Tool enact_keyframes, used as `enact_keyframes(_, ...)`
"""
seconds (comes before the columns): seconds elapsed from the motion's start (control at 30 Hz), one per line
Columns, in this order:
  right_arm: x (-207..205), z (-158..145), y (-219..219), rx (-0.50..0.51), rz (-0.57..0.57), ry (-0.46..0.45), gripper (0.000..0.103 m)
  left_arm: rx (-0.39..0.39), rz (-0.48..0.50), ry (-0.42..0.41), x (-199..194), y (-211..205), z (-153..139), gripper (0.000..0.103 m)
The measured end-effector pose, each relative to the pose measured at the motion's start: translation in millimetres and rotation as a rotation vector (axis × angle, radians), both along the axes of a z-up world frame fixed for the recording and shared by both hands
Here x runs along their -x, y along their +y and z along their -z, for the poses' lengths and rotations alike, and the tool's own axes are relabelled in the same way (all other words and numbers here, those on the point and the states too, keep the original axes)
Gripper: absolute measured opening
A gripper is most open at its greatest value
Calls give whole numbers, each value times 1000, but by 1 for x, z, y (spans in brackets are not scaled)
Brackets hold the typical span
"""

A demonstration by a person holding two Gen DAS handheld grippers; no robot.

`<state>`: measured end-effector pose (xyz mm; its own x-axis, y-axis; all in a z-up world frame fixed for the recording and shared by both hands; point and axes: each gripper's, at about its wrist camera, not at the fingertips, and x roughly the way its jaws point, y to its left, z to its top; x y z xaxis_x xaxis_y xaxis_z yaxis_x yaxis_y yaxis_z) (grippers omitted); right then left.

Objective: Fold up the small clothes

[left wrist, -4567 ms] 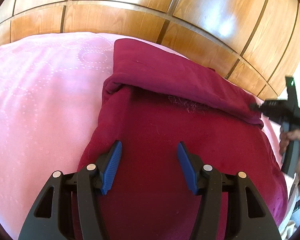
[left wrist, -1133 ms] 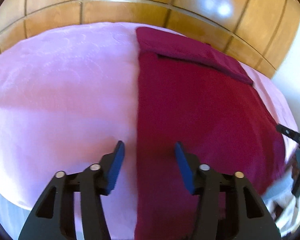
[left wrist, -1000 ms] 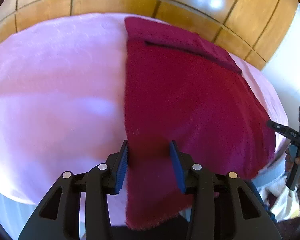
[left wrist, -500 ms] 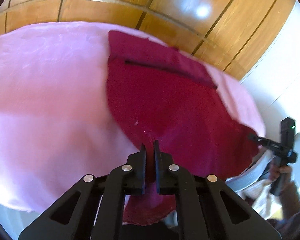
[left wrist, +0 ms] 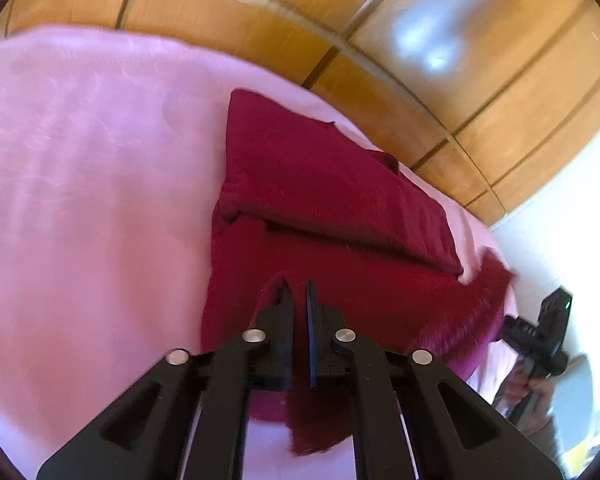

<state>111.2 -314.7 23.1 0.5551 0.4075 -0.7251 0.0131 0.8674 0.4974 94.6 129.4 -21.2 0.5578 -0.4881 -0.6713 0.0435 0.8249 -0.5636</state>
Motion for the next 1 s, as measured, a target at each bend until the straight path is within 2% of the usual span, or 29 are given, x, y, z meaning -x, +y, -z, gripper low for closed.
enact_keyframes(0.03,-5,1,-3,-4,11,5,19,21,-23,23,-11,4,3,18)
enact_keyframes(0.07,-6,2,-5,-11,16,6,34,42,-35,29,-16,8,3,36)
enact_keyframes(0.1,-5,1,-12,-29,19,3,54,68,-55,21,-20,14,3,47)
enact_keyframes(0.13,-8,0,-13,-46,25,-2,65,88,-89,6,-21,22,1,59)
enact_keyframes(0.17,-3,-3,-16,-55,44,-15,82,94,-118,-5,-21,28,1,60)
enact_keyframes(0.3,5,-10,-31,-75,83,-52,91,91,-156,13,-11,52,8,60)
enact_keyframes(0.47,29,9,-33,-38,60,-8,89,59,-47,26,23,47,25,60)
enact_keyframes(0.6,40,31,-17,52,29,14,66,7,12,7,40,24,33,58)
enact_keyframes(0.63,40,33,-13,77,28,4,62,-20,30,0,41,17,33,42)
enact_keyframes(0.67,39,33,-10,92,23,1,49,-35,47,6,39,12,33,29)
enact_keyframes(0.73,37,32,-8,86,18,5,35,-102,52,-5,37,1,30,19)
enact_keyframes(0.77,37,30,-6,85,12,6,28,-128,60,-14,37,-2,27,16)
enact_keyframes(0.8,39,27,-5,99,8,2,25,-139,61,-18,39,-3,27,15)
enact_keyframes(1.0,58,8,-4,71,-25,-23,23,-104,54,-28,64,13,18,11)
